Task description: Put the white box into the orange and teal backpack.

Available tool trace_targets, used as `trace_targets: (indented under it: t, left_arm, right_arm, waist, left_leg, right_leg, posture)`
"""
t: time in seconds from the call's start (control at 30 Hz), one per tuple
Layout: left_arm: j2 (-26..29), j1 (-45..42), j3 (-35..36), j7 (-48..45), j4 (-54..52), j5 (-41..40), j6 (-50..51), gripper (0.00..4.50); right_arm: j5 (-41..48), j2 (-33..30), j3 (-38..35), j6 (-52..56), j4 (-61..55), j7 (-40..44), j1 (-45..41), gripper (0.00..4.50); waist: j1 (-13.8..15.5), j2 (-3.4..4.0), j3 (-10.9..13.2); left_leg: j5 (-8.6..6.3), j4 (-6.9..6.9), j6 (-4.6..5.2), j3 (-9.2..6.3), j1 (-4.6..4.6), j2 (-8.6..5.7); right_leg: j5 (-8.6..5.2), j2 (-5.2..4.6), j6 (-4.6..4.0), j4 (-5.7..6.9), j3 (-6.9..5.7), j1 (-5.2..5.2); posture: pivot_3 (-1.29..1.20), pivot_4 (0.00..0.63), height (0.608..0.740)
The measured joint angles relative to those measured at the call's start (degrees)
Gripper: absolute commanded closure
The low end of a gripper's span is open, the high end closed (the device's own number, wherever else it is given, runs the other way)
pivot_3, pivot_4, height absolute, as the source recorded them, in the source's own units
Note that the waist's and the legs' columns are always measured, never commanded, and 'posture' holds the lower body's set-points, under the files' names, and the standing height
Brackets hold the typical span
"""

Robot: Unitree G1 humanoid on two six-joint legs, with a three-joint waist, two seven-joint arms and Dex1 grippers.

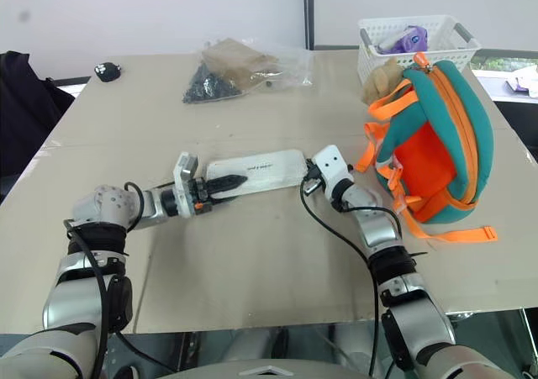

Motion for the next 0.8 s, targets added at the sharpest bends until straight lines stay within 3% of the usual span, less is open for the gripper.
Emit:
trace_targets:
  t: [0.03, 0.23, 0.37, 0.47, 0.53, 0.6, 0.7, 0.8]
  left_arm:
    - [-0.2, -0.1, 0.1, -0.1, 0.0, -0.1, 0.0, 3.31]
    - [-1.4, 1.4, 1.3, -0.1, -1.1, -0.2, -0.9, 3.32]
    - [-3.3, 5.4, 3.6, 0.5, -7.7, -1.9, -2.5, 3.32]
    - [-3.2, 9.5, 6.1, 0.8, -14.4, -3.7, -3.1, 3.32]
    - [-3.2, 10.4, 8.2, 1.9, -17.8, -4.6, -3.5, 3.32]
    - [-3.0, 10.4, 9.0, 2.5, -20.0, -5.6, -4.1, 3.32]
    - [-1.8, 11.3, 11.8, 3.0, -25.6, -8.4, -4.3, 3.32]
    - [0.1, 10.9, 13.5, 3.7, -29.2, -9.4, -5.2, 3.32]
  right_arm:
    - [0.0, -0.1, 0.0, 0.0, -0.1, 0.0, 0.0, 4.5]
    - [-0.1, -0.2, -0.2, -1.6, -2.1, -0.8, 2.3, 4.5]
    - [5.7, -2.2, -2.1, -2.0, -15.5, 2.6, 10.6, 3.41]
    - [11.1, -5.2, -3.3, -0.1, -30.3, 5.5, 22.6, 2.12]
    - [12.6, -5.5, -5.4, 0.8, -37.9, 4.0, 29.3, 1.02]
    - [12.9, -4.5, -7.4, 0.8, -42.6, 1.2, 31.9, 0.2]
    - [12.4, 1.3, -14.9, 1.9, -52.7, -9.8, 39.1, 0.03]
    - [11.0, 3.1, -19.8, 5.9, -53.7, -18.1, 33.6, 0.03]
  waist:
    - [0.0, -0.01, 0.0]
    - [0.0, -0.02, 0.0]
    - [0.2, -0.03, 0.0]
    - [0.1, -0.04, 0.0]
    - [0.0, -0.08, 0.0]
    - [-0.1, -0.1, 0.0]
    - [0.5, -0.17, 0.0]
    - [0.2, -0.18, 0.1]
  left_leg:
    - [0.0, 0.02, -0.01, 0.0, 0.01, 0.0]
    - [0.02, 0.03, -0.03, -0.01, 0.03, 0.0]
    - [0.02, -0.01, -0.04, -0.17, -0.14, 0.04]
    - [0.01, -0.01, -0.04, -0.22, -0.6, 0.08]
    - [0.03, 0.11, -0.06, -0.12, -0.9, 0.06]
    - [0.08, 0.11, -0.14, -0.02, -0.78, 0.06]
    - [0.12, 0.05, -0.21, -0.16, -0.82, 0.12]
    - [0.13, 0.09, -0.2, 0.25, -0.63, 0.03]
  right_leg:
    - [0.0, 0.0, 0.0, 0.01, 0.0, 0.02]
    - [0.0, -0.01, 0.0, 0.07, 0.05, 0.03]
    - [0.0, -0.04, 0.0, -0.02, 0.13, -0.01]
    - [0.0, -0.01, 0.0, -0.09, 0.11, -0.45]
    - [0.01, -0.01, 0.0, 0.12, 0.18, -0.78]
    - [0.01, -0.01, -0.01, 0.32, 0.27, -0.77]
    - [-0.01, 0.03, -0.04, 0.41, 0.19, -0.85]
    - [0.03, 0.01, -0.06, 0.58, 0.42, -0.87]
  posture:
    - [0.0, 0.15, 0.74]
    - [0.0, 0.15, 0.74]
    - [0.0, 0.15, 0.74]
    - [0.0, 0.15, 0.74]
    - [0.0, 0.15, 0.74]
    - [0.0, 0.15, 0.74]
    - [0.0, 0.15, 0.74]
    - [0.0, 0.15, 0.74]
